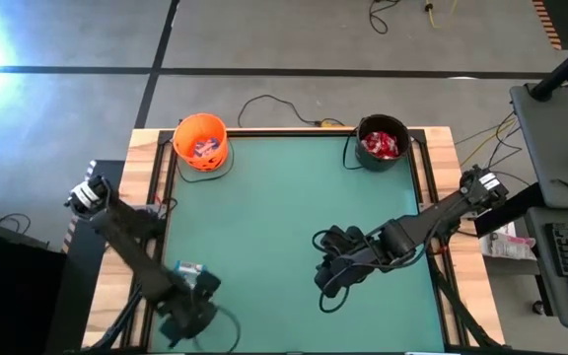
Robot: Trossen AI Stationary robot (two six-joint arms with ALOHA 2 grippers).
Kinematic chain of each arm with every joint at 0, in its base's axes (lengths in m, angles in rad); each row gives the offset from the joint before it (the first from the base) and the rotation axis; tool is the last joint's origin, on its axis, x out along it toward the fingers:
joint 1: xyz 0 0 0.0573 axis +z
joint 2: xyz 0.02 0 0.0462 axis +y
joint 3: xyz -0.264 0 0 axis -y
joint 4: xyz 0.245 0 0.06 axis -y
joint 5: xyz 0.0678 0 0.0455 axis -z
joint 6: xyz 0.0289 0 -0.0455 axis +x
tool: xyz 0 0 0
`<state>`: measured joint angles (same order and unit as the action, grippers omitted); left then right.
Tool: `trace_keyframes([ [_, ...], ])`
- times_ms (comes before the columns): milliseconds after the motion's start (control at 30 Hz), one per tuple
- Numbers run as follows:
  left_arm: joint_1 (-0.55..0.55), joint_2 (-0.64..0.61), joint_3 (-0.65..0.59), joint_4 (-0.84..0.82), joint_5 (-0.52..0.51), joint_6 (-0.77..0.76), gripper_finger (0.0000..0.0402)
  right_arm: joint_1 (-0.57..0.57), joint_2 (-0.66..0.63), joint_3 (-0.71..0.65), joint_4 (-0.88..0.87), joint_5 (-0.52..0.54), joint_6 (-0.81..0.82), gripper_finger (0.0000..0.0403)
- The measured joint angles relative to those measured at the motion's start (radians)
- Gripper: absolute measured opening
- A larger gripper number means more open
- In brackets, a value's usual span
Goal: Sort candy by brand, put in halloween buckets
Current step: Put the white chocolate into the orange bucket
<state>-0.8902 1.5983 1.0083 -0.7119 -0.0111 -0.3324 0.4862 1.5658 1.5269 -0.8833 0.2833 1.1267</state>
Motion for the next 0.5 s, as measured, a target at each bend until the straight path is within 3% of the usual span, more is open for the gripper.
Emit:
trace_keyframes([
  [133, -0.094, 0.038, 0.005, 0.01, 0.001, 0.022, 0.0203, -0.005, 0.001, 0.0, 0.0, 0.057, -0.009, 0.0153],
  [300, -0.117, 0.073, -0.005, -0.044, -0.008, 0.05, 0.0243, -0.011, 0.001, 0.0, -0.001, 0.095, -0.014, 0.0155],
  [500, -0.102, 0.112, -0.016, -0.02, -0.031, 0.2, 0.0248, -0.011, 0.001, 0.0, 0.0, 0.11, -0.012, 0.0156],
])
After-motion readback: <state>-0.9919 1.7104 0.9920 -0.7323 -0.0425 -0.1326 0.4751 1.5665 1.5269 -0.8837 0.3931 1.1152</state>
